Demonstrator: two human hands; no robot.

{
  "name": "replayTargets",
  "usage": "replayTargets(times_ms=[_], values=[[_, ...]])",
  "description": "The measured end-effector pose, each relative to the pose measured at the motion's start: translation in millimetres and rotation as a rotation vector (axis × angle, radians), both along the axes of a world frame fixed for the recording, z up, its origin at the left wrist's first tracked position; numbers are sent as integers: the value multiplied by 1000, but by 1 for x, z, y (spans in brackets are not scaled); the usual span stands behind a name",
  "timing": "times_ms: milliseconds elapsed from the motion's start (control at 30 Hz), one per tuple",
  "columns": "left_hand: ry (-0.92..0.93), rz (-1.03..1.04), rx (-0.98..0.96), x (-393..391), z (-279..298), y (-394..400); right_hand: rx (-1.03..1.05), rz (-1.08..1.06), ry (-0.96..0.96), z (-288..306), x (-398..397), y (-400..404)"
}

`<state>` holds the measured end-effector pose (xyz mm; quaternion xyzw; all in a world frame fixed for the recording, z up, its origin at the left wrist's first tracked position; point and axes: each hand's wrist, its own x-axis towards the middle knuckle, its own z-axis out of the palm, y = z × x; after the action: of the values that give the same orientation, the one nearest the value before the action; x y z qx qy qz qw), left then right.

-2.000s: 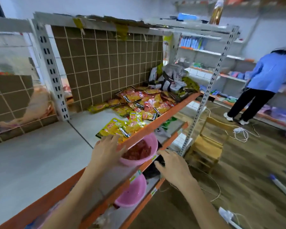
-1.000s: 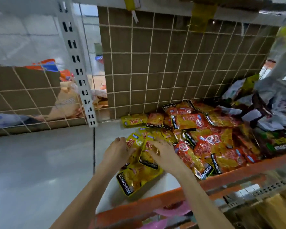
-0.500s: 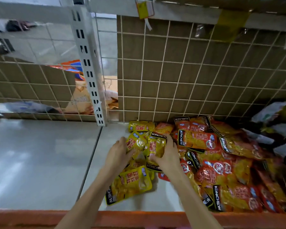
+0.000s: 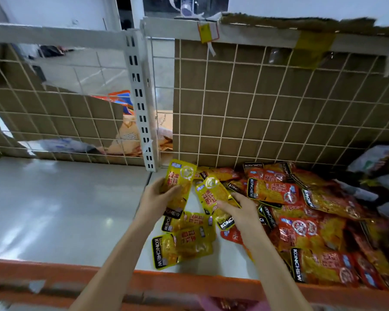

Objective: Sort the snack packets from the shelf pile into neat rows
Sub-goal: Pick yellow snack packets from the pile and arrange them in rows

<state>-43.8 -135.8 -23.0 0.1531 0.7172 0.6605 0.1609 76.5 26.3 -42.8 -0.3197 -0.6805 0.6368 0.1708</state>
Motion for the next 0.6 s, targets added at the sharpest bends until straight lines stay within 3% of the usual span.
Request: replayTargets(times_ms=[200,600], values=[[-150,8,89,14,-3,-35,-235,55,132,14,2,-27],[-185,221,188,34,5,-91,-232,268,116,21,-20,-73]])
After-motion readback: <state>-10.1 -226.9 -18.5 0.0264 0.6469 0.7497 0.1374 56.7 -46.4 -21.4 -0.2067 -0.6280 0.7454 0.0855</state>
